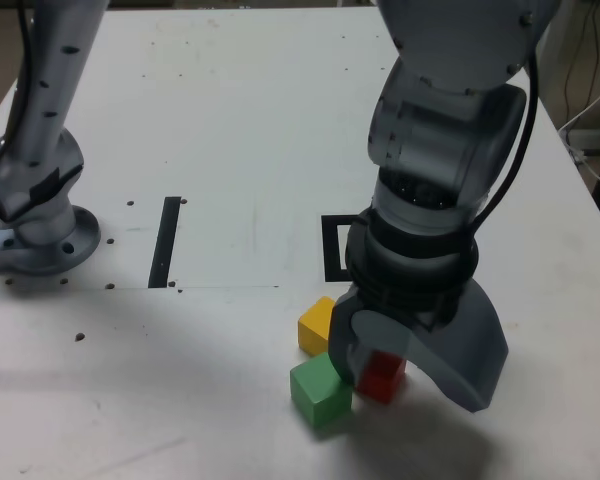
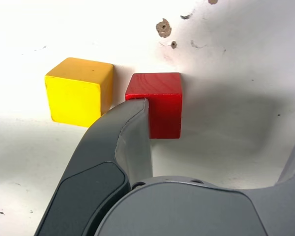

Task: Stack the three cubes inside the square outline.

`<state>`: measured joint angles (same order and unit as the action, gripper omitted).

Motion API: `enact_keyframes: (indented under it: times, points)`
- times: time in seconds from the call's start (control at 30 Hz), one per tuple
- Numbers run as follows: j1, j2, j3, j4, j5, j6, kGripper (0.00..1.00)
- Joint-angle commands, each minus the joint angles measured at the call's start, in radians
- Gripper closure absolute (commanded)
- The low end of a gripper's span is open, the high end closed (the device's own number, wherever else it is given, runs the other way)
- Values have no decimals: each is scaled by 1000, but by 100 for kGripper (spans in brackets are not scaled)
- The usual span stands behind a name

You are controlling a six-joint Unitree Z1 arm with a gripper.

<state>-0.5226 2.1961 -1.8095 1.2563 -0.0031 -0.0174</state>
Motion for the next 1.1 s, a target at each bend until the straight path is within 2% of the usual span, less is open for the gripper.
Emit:
enact_keyframes:
  times: [0.0,0.27,0.67,1.07]
  points:
    - [-3,10,-10,-4,-2,6,0]
    - [-17,19,-60,14,4,16,0]
    - [-26,-67,-32,122,95,-34,0]
    - [-18,-11,-39,94,99,-12,0]
